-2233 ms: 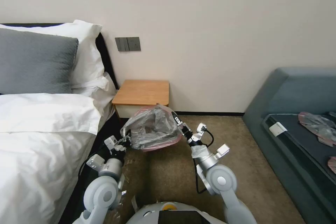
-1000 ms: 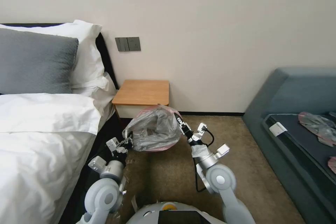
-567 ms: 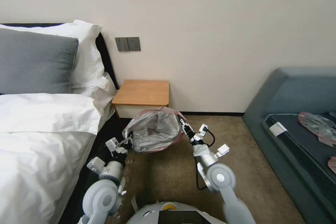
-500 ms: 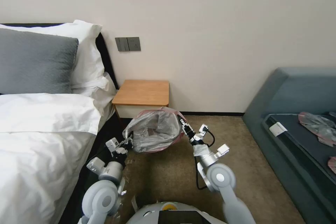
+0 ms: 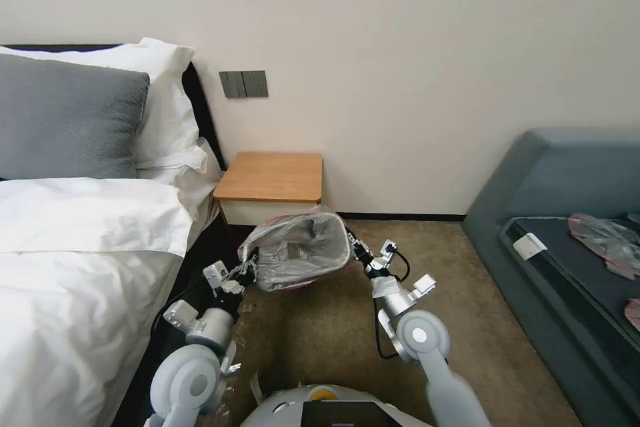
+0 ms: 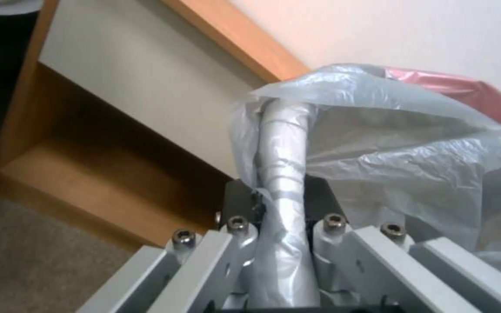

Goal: Pick up the garbage bag from the table and place it over the trash can.

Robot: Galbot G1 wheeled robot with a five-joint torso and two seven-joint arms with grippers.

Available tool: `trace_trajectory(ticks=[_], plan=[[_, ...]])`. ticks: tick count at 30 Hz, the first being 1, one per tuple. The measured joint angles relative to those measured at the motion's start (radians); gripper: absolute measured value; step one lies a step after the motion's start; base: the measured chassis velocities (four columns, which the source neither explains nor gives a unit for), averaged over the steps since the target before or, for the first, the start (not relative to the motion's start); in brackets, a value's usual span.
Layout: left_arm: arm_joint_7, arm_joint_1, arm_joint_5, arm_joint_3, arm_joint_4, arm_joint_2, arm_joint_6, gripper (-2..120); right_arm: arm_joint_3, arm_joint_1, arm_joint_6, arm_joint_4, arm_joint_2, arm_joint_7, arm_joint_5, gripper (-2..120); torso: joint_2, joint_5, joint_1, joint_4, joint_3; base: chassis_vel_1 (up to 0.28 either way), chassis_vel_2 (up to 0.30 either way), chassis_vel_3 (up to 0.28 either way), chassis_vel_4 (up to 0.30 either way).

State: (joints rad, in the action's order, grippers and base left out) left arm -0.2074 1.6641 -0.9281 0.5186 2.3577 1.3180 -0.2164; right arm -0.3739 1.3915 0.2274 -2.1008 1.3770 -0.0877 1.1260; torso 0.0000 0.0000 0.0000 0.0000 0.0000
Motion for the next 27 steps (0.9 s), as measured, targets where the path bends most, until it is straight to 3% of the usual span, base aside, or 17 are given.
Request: trace_trajectory(ticks=[16, 22, 27], plan=[[0.077, 0.002, -0.065, 0.027, -0.001, -0.003, 0.0, 5, -0.005, -0.061, 0.001, 0.077, -0.053, 0.02, -0.073, 7, 0.0, 0.0001, 0.0, 0.0001, 0.0, 0.0, 0.0, 0.0, 0.0], [0.08, -0.002, -0.09, 0.033, -0.004, -0.001, 0.004, 5, -0.003, -0.059, 0.004, 0.087, -0.064, 0.021, -0.111, 8, 0.0, 0.0, 0.0, 0.0001, 0.0, 0.0, 0.0, 0.0, 0.0], [0.079, -0.009, -0.112, 0.045, -0.009, -0.001, 0.012, 5, -0.007, -0.035, 0.004, 0.084, -0.064, 0.016, -0.139, 25, 0.0, 0.0, 0.0, 0.0, 0.0, 0.0, 0.0, 0.0, 0.0]])
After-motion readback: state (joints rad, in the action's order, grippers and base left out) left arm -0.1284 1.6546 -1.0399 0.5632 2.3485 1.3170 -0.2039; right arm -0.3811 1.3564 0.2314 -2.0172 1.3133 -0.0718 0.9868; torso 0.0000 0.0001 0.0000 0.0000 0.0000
